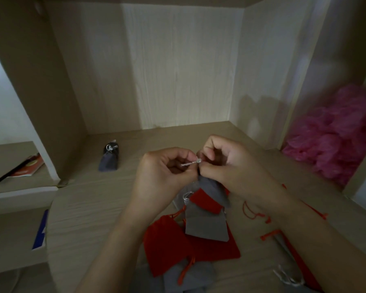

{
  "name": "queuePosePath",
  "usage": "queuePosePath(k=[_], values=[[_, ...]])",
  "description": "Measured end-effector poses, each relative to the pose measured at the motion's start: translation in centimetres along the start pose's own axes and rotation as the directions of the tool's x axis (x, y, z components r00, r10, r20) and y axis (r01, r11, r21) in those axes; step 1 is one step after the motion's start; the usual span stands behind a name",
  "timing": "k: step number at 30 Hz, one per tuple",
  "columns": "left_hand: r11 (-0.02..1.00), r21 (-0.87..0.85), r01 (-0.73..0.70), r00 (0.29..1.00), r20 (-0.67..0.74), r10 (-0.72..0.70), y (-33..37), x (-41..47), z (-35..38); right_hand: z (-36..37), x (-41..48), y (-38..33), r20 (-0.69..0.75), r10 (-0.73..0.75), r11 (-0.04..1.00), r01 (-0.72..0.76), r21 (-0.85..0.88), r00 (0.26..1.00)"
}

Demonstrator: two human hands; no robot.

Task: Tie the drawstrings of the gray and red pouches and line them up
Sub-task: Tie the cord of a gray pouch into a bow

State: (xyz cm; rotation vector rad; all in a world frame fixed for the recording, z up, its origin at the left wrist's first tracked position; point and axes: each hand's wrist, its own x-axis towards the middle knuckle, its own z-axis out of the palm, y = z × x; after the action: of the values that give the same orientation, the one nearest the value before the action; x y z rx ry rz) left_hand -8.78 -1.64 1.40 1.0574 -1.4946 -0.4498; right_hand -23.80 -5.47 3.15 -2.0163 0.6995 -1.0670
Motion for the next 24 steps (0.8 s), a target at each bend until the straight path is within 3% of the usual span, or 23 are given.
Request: queuePosePath(k=[6, 11, 13, 17, 24], values=[[0.999, -0.031, -0.017, 0.993, -0.114, 0.013, 0.3, -0.4, 1.2, 0.2, -0.1, -0.6, -0.074, 0.044, 0.999, -0.045, -0.004, 0.996], [0.975, -0.219, -0.041, 0.997, -0.069, 0.027, 0.5, -0.3, 0.7, -1.3, 0.0, -1.5, 0.037, 0.152, 0.923, -0.156, 0.353, 0.988], [0.956, -0.283, -0.078, 0.997, -0.014, 0.077, 0.6, -0.4, 0.5, -1.7, 0.0, -1.6, 0.080, 0.165, 0.899, -0.184, 0.398, 0.983], [0.927, -0.361, -0.103, 0.992, 0.024, 0.120, 0.7, -0.3, 0.4, -1.8, 0.0, -1.7, 0.033, 0.079, 0.955, -0.085, 0.283, 0.996], [0.891, -0.440, -0.109, 0.990, 0.031, 0.136, 0.8, -0.3, 0.1, -2.0, -0.3, -2.6, 0.008, -0.091, 0.963, 0.086, 0.257, 0.996]])
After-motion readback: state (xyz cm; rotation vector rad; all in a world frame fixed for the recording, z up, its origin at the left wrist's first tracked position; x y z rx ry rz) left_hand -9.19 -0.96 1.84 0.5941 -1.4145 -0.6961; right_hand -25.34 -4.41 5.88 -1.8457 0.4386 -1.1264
